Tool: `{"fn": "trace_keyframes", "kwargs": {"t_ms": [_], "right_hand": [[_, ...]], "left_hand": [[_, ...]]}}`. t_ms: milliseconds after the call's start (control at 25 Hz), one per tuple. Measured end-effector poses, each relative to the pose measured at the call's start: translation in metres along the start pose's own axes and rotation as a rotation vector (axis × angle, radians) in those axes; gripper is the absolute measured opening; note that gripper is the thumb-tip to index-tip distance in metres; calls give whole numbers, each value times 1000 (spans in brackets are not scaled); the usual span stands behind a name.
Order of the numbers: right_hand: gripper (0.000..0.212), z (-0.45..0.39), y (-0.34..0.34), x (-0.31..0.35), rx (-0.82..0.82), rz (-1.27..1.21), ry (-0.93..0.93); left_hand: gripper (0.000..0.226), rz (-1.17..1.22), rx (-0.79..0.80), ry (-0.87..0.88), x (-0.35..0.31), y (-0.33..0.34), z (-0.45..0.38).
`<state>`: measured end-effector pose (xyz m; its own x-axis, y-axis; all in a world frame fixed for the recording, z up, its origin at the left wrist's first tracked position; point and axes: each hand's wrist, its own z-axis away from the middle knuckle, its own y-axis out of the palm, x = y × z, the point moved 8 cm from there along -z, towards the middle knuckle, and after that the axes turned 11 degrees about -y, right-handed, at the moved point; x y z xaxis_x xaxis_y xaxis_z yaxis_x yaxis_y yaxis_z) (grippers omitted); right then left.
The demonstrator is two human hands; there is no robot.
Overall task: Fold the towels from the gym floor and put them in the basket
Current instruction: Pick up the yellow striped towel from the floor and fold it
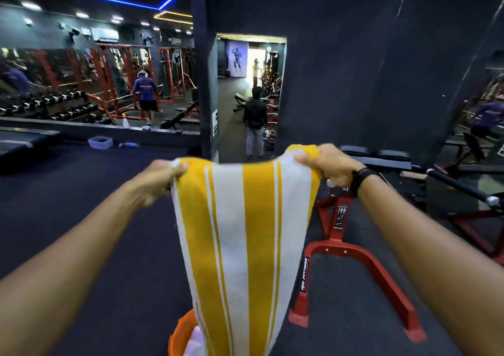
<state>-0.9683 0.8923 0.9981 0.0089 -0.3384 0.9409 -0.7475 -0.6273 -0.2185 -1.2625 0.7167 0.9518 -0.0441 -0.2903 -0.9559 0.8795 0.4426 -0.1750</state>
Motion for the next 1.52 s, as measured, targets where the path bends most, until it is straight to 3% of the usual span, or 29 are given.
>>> {"fn": "trace_keyframes", "kwargs": {"t_ms": [80, 160, 280, 400, 480, 560, 640, 720, 800, 840, 920, 960, 1040, 1080, 1160, 1240, 1320, 1440, 1520], "right_hand": [[55, -12, -3, 17, 37, -159, -37], [72, 1, 13, -9, 170, -77, 48], [78, 27, 19, -74, 119, 37, 162], [42, 35, 15, -102, 56, 265, 210], [41, 30, 12, -96, 104, 377, 242], [28, 21, 10, -72, 85, 206, 172], [23, 15, 8, -53, 92, -74, 113], [12, 29, 18, -63, 185, -41, 158], [12, 41, 23, -96, 210, -11, 179], [19, 49, 26, -109, 193, -41, 202], [47, 54, 28, -128, 127, -83, 235], [49, 53, 29, -124, 74, -109, 239], [28, 49, 31, -102, 30, -251, 230], [32, 45, 29, -91, 21, -359, 221], [54, 39, 26, -73, 31, -497, 237], [69, 53, 39, -72, 169, -375, 262], [60, 61, 49, -81, 262, -252, 230], [45, 68, 53, -108, 59, -423, 297], [55, 91, 80, -154, 121, -286, 462]], "left_hand": [[54, 238, 28, 96, -31, -8, 0], [84, 10, 70, 19, -14, -2, 5], [71, -179, 79, -154, 47, -1, 4], [57, -232, -34, -257, 78, -7, -2], [49, -254, -46, -286, 73, -2, 0], [36, -32, -47, -201, 51, -4, 1], [56, 252, 56, -71, 28, -5, 3], [81, 18, 142, -105, 43, 6, 11], [68, -136, 107, -166, 80, 6, 11], [56, -82, 32, -192, 92, 0, 9], [42, 18, -86, -228, 104, -10, 7], [37, 26, -90, -248, 102, -11, 7], [26, 93, -53, -232, 84, -8, 7], [25, 205, -23, -190, 72, -8, 4], [36, 348, 96, -82, 50, -5, 5], [59, 43, 213, -120, 65, 11, 11], [79, -172, 225, -225, 104, 19, 14], [88, 23, 180, -270, 126, 22, 17], [68, 194, 220, -222, 111, 42, 26]]}}
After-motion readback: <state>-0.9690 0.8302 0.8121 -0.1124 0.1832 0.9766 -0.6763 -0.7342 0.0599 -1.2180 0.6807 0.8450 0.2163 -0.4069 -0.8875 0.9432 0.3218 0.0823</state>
